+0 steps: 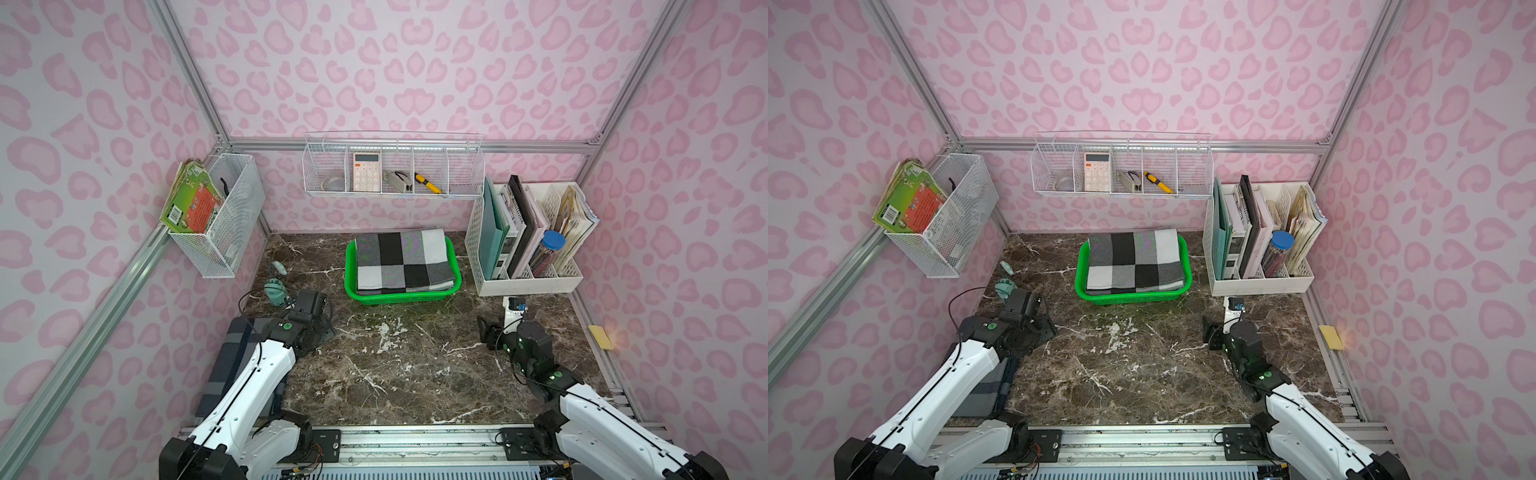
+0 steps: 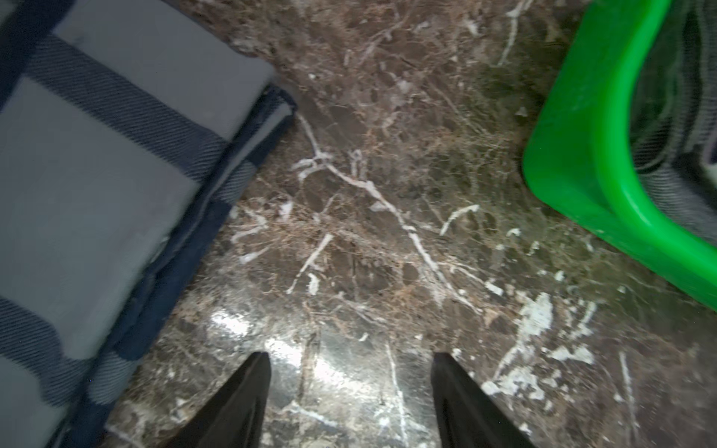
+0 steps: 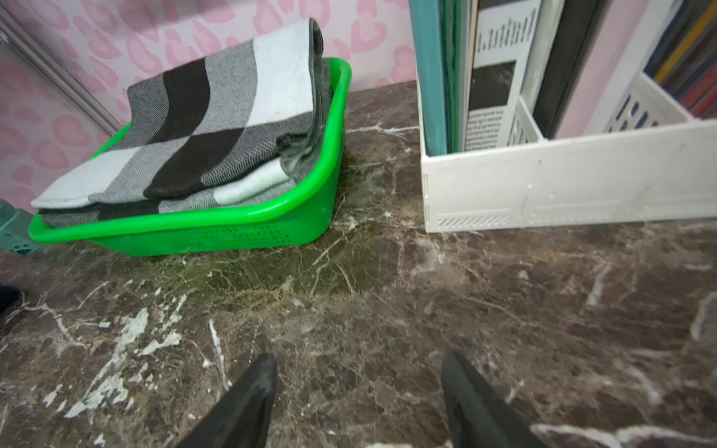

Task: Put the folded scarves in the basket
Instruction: Move the scarf to the center of the board.

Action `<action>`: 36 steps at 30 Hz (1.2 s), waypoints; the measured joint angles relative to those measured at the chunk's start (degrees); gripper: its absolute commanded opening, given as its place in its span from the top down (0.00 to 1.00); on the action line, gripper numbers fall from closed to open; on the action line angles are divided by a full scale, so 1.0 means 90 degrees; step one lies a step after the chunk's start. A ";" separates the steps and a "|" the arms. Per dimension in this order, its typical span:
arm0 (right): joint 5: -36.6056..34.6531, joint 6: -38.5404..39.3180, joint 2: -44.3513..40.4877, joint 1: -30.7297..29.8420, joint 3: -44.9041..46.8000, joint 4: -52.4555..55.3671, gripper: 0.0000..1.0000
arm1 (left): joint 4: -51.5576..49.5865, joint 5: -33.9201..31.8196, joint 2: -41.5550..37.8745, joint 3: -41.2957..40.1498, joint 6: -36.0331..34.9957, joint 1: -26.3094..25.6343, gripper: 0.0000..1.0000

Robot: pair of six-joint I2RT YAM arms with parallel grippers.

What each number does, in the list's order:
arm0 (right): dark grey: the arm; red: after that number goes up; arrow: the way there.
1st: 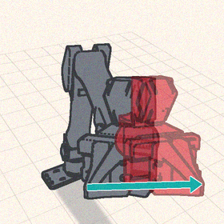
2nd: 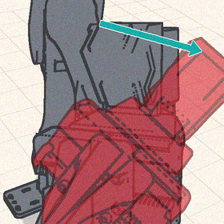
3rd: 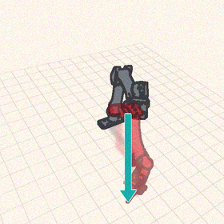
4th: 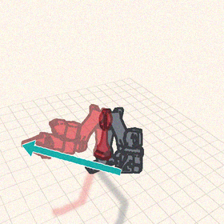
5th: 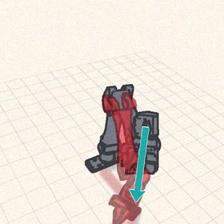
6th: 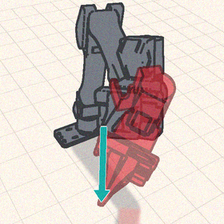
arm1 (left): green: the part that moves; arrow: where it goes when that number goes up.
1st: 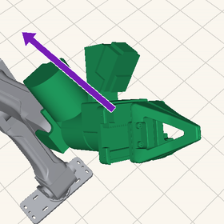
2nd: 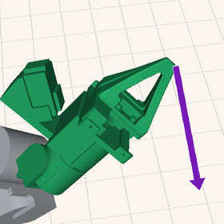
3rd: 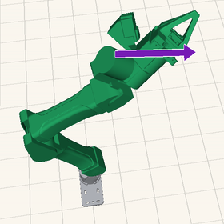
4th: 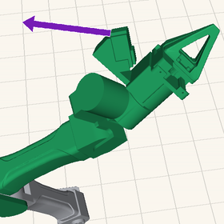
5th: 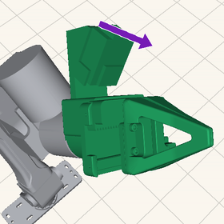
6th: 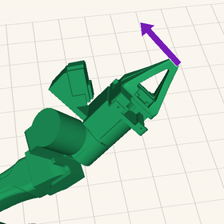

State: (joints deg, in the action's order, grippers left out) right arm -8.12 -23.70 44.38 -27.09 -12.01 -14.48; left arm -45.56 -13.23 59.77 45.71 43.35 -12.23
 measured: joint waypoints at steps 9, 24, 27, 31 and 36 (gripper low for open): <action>-0.0500 -0.0027 -0.1389 0.0141 0.0809 -0.0522 0.28 | 0.0151 -0.0699 -0.0090 -0.0607 0.0357 0.0765 0.27; -0.1144 -0.0204 -0.2827 0.0245 0.1120 -0.0357 0.25 | 0.1141 0.0194 0.1319 -0.0571 0.0539 0.2334 0.30; -0.1141 -0.0226 -0.2654 0.0262 0.1107 -0.0350 0.25 | 0.1239 0.0168 0.1695 -0.0461 0.0512 0.2409 0.32; -0.1129 -0.0226 -0.2550 0.0260 0.1107 -0.0347 0.25 | 0.1382 0.0228 0.2142 -0.0391 0.0469 0.2477 0.41; -0.1088 -0.0231 -0.2516 0.0260 0.1107 -0.0347 0.25 | 0.1467 0.0364 0.2620 -0.0330 0.0476 0.2487 0.81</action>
State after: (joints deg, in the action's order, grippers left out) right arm -17.91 -25.78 21.74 -24.75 -2.04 -17.61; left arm -32.36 -9.96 83.35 42.74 47.64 10.15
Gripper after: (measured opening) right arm 0.751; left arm 0.301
